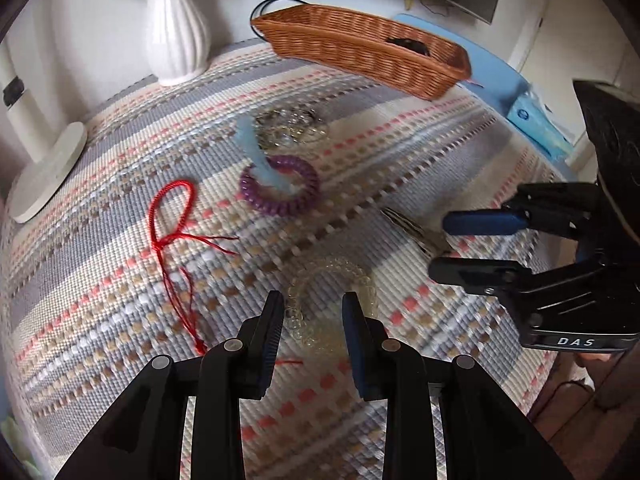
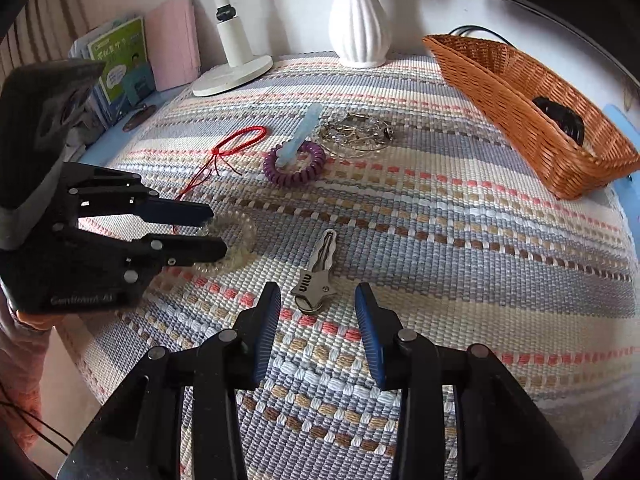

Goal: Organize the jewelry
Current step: 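Grasp the clear bead bracelet with the left gripper while the right gripper grasps the silver key, then carry the bead bracelet in the left gripper over the basket while the right gripper carries the key there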

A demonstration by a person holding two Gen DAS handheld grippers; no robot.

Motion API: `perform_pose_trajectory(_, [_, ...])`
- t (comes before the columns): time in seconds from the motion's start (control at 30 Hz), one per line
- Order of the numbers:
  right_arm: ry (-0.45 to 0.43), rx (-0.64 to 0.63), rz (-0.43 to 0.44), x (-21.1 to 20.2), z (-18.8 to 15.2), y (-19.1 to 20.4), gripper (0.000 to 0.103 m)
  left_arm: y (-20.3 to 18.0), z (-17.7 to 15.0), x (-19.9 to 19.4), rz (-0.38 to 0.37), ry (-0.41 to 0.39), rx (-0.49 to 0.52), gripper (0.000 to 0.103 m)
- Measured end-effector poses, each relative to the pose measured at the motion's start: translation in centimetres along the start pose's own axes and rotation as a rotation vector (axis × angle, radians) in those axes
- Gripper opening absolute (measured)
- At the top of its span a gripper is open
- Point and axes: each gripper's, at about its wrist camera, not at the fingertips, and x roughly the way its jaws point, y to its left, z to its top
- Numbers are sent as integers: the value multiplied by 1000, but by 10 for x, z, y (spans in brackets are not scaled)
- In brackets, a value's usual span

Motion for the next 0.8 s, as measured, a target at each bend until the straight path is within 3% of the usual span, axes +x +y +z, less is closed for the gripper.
perform_pose_trajectory(0.23, [-14,-30,-72,6,1,15,40,-1,2,3,22,-26,-8,30])
perform_pose_trajectory(0.3, [-13,-55,-129,8,2,21,25,-6,3,3,45,-34,9,17])
perform_pose_trajectory(0.33, [-13,-59,-142,7,2,21,26,-10,1,2,49,-39,16,10])
perform_pose_trajectory(0.53, [-52,-23,-107,-16,1,8,26,-19,-6,-15,35,-98,-3,9])
perform_pose_trajectory(0.67, [-123,15,-100,-50,6,-6,26,-22,7,-49,10,-193,-32,9])
perform_pose_trajectory(0.8, [-188,55,-88,-82,11,-21,26,-38,27,-76,14,-267,6,9])
